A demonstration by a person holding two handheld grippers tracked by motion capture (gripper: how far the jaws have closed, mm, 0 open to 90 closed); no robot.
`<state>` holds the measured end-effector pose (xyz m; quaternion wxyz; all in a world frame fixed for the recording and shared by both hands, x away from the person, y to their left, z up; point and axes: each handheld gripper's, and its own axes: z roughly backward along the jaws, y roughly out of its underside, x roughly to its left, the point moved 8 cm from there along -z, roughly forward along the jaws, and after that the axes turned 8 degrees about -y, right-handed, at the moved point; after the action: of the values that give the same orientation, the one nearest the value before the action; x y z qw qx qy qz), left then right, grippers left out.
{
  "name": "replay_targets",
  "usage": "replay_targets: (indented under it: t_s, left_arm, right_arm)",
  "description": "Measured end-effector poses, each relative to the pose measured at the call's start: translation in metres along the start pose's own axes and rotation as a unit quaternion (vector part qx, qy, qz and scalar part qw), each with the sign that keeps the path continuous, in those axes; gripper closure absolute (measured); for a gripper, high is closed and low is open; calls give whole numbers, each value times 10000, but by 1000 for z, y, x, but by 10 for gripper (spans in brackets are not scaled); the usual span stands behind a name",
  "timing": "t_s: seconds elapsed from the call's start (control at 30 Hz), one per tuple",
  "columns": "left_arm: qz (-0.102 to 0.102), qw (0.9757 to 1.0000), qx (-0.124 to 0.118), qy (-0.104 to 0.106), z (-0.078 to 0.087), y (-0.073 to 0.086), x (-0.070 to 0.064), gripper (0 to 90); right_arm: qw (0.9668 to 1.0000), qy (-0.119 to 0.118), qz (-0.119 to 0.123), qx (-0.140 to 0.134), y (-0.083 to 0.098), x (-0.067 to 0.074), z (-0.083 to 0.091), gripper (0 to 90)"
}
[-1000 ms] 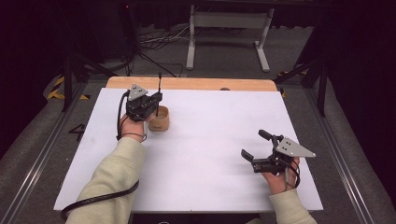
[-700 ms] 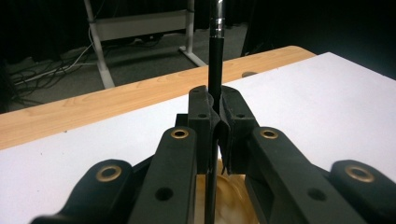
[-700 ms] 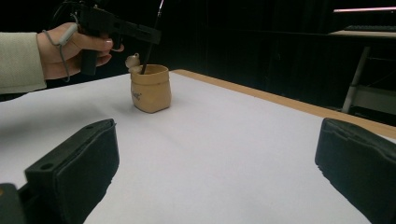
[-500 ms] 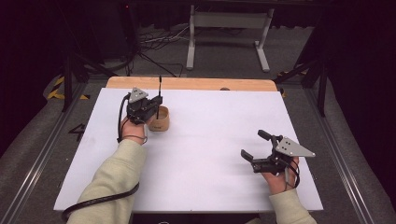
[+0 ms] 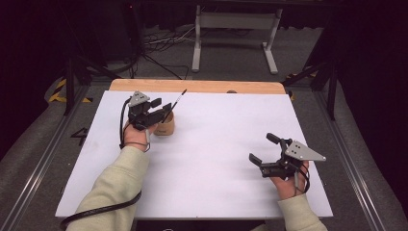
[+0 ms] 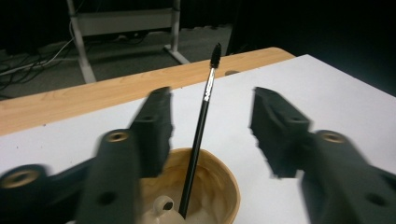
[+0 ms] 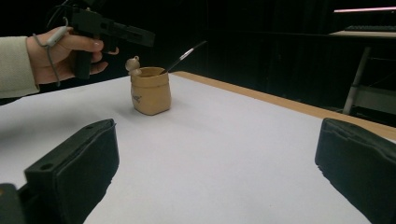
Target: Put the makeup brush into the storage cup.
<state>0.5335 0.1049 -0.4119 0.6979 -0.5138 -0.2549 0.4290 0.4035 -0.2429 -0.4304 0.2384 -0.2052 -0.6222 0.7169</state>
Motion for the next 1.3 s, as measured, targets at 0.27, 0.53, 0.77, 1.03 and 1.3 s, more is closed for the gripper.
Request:
replay_targets:
  t_s: [0.27,0.53,0.77,1.03,1.3]
  left_arm:
    - [-254,9994,-206,144,23,-7,-4,207]
    - [-318,9969,-431,577,56,-12,-13,114]
    - [-398,9952,-516,732,78,-10,-19,75]
    - [-445,9936,-592,853,106,0,-24,57]
    - [-333,9939,-553,891,116,14,-19,42]
  right_arm:
    - [9999,17,11,-99,-8,-5,0,0]
    - [9998,-19,-15,-193,-15,-13,0,0]
    - [9999,-62,38,-148,-17,-14,-2,0]
    - [9997,-201,74,-135,-20,-11,-6,0]
    - [9990,-364,257,-35,-20,-6,-5,0]
